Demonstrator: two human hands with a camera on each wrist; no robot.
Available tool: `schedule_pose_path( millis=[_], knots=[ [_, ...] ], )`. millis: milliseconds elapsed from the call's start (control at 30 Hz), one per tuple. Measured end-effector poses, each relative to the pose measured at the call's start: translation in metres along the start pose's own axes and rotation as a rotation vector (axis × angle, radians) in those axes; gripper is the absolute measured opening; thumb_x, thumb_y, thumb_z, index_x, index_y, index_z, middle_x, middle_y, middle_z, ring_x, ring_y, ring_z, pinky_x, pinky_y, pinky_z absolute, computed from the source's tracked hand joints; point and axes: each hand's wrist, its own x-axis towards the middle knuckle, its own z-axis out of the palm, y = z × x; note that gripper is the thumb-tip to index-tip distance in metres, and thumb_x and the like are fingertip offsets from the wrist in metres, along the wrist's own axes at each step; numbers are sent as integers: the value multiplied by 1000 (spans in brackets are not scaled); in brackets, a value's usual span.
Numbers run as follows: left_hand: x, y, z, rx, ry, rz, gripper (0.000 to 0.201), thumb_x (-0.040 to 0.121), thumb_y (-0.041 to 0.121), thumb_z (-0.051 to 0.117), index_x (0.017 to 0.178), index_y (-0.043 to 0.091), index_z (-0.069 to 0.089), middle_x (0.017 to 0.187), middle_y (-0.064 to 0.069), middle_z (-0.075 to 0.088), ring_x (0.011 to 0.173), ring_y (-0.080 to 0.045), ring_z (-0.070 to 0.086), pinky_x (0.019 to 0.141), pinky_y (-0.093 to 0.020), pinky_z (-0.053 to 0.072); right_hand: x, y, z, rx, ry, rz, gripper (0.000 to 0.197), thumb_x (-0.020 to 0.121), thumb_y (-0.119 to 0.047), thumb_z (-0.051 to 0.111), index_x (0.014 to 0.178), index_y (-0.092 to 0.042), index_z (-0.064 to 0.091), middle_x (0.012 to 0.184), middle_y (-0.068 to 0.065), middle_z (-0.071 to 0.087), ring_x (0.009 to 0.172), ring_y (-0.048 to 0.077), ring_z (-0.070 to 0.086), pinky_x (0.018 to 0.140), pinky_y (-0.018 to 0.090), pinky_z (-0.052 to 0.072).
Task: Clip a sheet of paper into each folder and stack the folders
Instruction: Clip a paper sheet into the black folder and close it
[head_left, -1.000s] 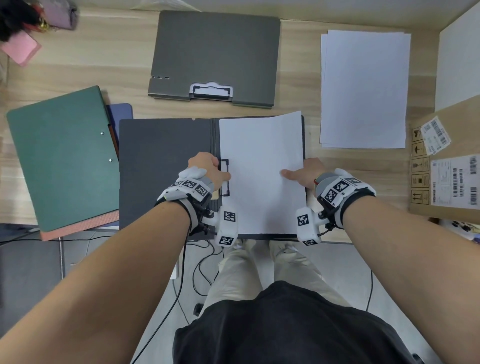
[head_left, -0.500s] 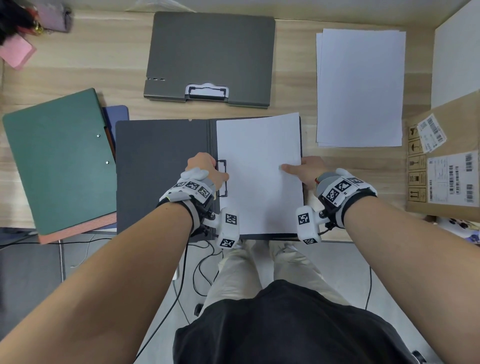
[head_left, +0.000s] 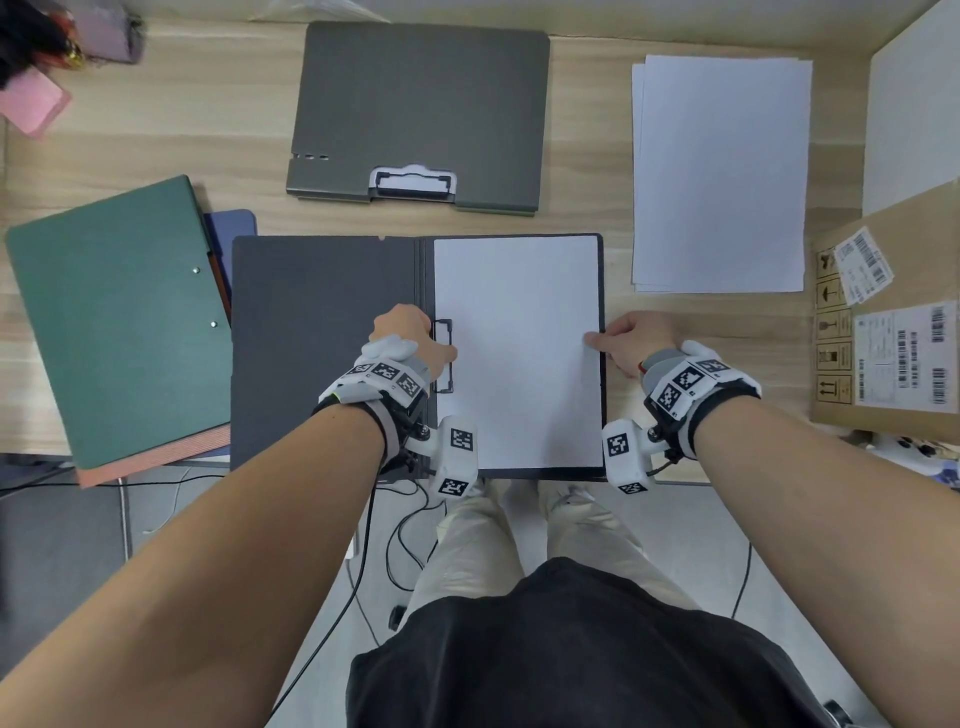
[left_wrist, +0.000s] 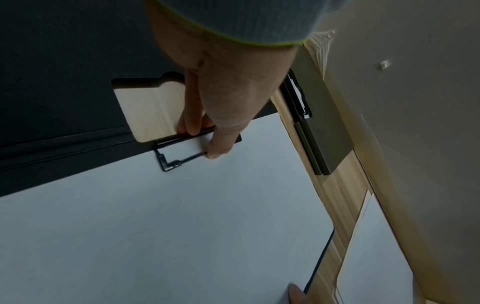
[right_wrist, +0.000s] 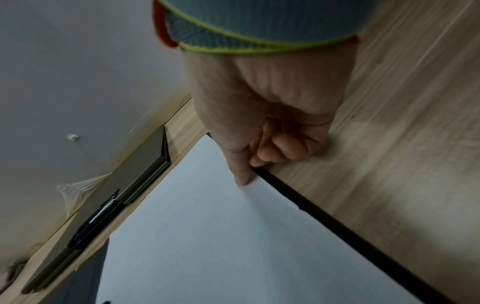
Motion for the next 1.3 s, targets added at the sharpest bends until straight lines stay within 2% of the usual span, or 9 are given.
schedule_pose_path(
  millis=[100,167,300,467,533,667,1000,1133,1300],
  knots=[
    [-3,1,-7,32,-48,9,25,80,35,78,90,25,57,92,0,60,78,-22,59,66,-28,47,-11,-14,-2,-41,4,-50,22,76,-30,76,73,-21,57,70,1,63,58,20,54,60,33,50],
    [-3,0,-13,40,-95,18,44,81,43,77,117,25,61,108,-2,67,91,-24,64,73,-31,50,-19,-30,2,-15,-39,-105,19,78,-26,75,74,-20,58,75,3,66,64,21,62,68,36,57],
    [-6,-25,-33,-98,53,-26,42,73,44,77,101,22,54,103,-2,57,82,-24,55,77,-34,51,-36,-78,20,-38,-176,-279,11,81,-24,72,82,-18,63,82,-1,66,80,23,68,83,43,59],
    [-2,-82,-71,-11,204,-206,80,72,49,81,132,15,41,137,-15,42,123,-34,46,91,-45,44,-56,-134,64,-333,-296,-395,38,89,-38,64,123,-20,63,126,1,61,115,23,57,96,31,45],
    [2,-105,-80,27,210,-291,89,72,49,82,137,11,35,139,-19,41,126,-35,44,95,-44,42,-62,-142,81,-484,-329,-385,47,92,-38,58,133,-16,57,135,4,56,123,26,53,96,30,41],
    [12,-133,-82,78,150,-344,110,67,60,82,146,8,24,138,-19,40,121,-36,48,92,-45,45,-65,-143,96,-693,-322,-338,49,92,-36,54,130,-4,57,134,12,58,122,31,55,100,39,45],
    [27,-143,-104,-75,183,-348,105,63,75,74,137,12,34,135,-15,44,120,-39,51,89,-48,44,-70,-155,111,-835,-302,-332,52,89,-40,54,131,-9,56,132,9,59,118,29,57,91,36,47],
    [27,-140,-127,-127,191,-221,100,54,85,56,126,16,53,123,-9,62,99,-37,64,84,-43,53,-73,-156,107,-822,-301,-333,53,90,-41,54,132,-9,55,133,9,58,119,30,56,93,36,46],
    [-18,-88,-165,-92,307,86,35,82,42,63,100,13,60,94,-6,67,91,-33,64,71,-34,46,-77,-154,85,-667,-371,-293,57,93,-44,54,142,-15,47,146,5,46,132,28,45,104,37,37]
  ],
)
